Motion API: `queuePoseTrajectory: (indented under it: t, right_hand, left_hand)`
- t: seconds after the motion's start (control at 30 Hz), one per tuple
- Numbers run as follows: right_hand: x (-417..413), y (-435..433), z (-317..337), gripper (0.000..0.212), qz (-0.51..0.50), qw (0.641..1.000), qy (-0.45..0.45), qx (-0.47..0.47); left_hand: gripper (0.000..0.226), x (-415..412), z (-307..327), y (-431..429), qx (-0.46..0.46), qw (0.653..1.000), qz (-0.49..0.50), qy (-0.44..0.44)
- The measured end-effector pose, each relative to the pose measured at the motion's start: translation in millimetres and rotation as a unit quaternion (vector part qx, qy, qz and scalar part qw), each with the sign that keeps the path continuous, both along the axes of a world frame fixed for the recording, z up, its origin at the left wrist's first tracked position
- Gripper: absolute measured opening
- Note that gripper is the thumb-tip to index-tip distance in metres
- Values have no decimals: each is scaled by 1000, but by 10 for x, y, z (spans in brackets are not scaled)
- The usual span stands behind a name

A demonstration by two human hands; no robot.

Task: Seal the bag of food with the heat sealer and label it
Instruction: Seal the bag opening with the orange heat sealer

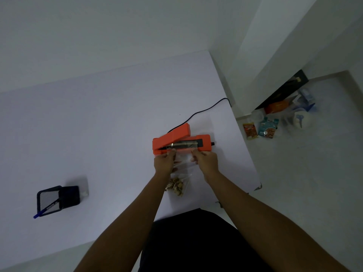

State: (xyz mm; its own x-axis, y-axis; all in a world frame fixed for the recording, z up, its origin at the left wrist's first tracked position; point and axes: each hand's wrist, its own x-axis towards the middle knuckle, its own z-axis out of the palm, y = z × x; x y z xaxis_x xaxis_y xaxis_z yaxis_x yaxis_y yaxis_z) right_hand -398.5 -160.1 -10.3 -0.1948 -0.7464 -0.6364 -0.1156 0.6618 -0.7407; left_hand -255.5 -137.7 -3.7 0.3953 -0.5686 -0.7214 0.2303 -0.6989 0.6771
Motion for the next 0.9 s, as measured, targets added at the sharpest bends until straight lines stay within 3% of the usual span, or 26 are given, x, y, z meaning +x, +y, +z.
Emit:
queuePoseTrajectory:
  t: [0.9]
  right_hand:
    - [-12, -3, 22, 15, -2, 1000, -2, 4]
  left_hand:
    - [13, -34, 26, -29, 20, 1000, 18, 2]
